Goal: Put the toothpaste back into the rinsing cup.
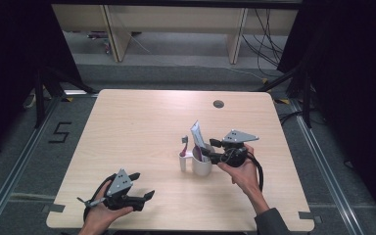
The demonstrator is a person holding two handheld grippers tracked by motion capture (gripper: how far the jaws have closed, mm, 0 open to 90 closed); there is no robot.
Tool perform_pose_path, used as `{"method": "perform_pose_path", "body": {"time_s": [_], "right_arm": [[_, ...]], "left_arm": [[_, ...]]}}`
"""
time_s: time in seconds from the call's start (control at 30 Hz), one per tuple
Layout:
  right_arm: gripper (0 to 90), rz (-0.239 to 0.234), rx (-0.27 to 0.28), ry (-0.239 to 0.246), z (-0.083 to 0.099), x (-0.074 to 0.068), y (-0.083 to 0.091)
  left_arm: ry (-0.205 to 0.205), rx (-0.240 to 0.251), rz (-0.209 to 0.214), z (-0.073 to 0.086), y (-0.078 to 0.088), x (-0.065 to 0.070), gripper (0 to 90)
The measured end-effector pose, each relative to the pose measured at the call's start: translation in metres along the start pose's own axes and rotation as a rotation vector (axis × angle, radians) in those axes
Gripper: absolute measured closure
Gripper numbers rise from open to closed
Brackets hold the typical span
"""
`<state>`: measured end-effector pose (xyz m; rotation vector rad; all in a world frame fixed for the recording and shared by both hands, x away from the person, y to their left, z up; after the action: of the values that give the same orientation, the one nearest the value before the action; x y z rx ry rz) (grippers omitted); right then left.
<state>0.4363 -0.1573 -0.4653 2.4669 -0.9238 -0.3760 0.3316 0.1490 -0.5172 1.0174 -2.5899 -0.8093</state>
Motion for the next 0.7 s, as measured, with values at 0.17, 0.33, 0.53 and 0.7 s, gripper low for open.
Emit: {"method": "perform_pose_path", "body": {"time_s": [0.17,0.33,0.53,0.7], "right_arm": [[42.3,-0.001,0.010,-0.015,-0.003,0.003,0.007],[39.2,0.007,0.033,-0.038,-0.005,0.004,0.013],[35.2,0.007,0.050,-0.056,-0.006,0.007,0.020],[29.9,0.019,0.048,-0.069,-0.005,0.010,0.027]], "left_arm": [[0.002,0.006,0.003,0.000,0.000,0.000,19.7],[0.001,0.006,0.003,0.000,0.000,0.000,19.6],[-0.001,0.007,0.000,0.000,0.000,-0.001,19.7],[-0.001,0.009,0.001,0.000,0.001,-0.001,19.6]]}}
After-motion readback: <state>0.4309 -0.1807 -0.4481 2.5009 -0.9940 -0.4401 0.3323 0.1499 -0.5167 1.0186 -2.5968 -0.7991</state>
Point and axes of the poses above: each handheld gripper's, and its own axes: y roughly backward along the jaws, z roughly out of its underside, x roughly to its right, the point moved 4 cm from there along -y, roughly forward along the jaws, and after that the axes turned 5 degrees about -x, right-handed, at the moved point
